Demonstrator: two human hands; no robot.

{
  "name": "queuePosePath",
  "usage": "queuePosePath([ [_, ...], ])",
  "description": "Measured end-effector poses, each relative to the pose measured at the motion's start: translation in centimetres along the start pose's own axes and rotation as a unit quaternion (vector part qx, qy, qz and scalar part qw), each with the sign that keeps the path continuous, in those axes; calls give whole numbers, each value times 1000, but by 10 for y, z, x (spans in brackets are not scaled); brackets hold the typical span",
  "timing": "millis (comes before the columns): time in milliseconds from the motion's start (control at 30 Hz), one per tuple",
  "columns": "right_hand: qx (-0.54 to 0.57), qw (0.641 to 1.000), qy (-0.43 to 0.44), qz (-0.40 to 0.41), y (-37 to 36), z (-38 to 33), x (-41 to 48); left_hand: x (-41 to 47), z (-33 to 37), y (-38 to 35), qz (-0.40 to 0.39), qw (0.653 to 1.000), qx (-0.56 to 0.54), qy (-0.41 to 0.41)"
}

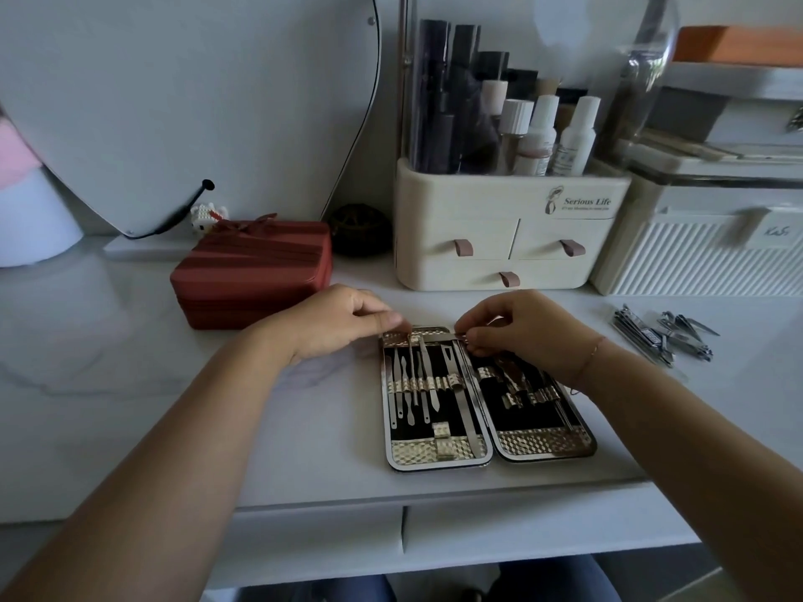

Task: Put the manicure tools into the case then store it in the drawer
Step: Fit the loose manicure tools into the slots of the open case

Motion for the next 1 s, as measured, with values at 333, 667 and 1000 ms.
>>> queuePosePath([
  [333,-2,1000,3,15,0,3,0,0,-1,1,-5,1000,1,2],
  [667,-3,1000,6,24,0,2,-2,1,1,-1,-7,1000,26,-6],
  [1000,-10,999,10,31,0,3,-1,1,2,-1,-14,1000,20,-9],
])
Point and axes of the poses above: each hand's wrist, its own x-axis towards the middle knuckle, its own y-axis out of the back of the hand, z = x × y, the point moved 7 cm from there along x, towards the middle knuckle, and after that the axes turned 11 degrees about -y, right-handed, at the moved point
